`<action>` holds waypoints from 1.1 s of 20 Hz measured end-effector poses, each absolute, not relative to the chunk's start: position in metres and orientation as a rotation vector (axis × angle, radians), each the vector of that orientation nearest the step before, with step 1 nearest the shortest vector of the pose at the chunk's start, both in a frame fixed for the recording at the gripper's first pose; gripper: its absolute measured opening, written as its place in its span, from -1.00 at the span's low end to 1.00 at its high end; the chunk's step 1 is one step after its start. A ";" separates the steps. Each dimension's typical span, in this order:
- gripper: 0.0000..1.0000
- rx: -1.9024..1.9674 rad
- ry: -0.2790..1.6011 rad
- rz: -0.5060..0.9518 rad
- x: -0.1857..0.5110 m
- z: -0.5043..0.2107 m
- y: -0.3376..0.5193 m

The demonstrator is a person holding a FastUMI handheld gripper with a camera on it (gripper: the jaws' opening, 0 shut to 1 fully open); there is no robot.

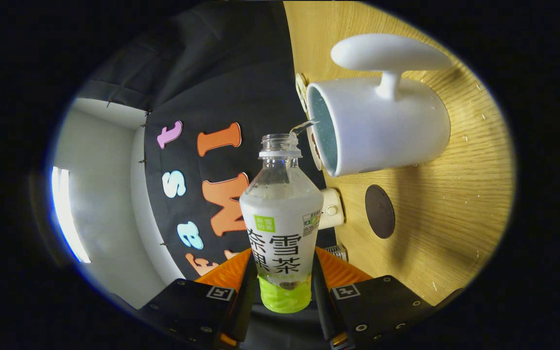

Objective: Take the bottle from table, then pour the juice into the cup, finally place the bottle on the coaster

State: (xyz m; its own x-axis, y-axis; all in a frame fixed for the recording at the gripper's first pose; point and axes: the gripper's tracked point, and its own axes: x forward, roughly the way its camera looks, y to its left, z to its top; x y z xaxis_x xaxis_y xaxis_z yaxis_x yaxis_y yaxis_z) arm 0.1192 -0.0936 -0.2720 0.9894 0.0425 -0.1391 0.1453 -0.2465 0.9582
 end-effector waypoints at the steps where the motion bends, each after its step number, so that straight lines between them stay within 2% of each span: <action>1: 0.16 1.827 0.132 -0.095 0.119 -0.270 -0.094; 22: 0.17 1.909 0.056 -0.094 0.125 -0.246 -0.108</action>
State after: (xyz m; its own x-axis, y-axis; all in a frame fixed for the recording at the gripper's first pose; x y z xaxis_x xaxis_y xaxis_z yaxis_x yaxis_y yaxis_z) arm 0.1250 -0.1077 -0.2461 0.9956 -0.0071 -0.0930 0.0853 -0.3335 0.9389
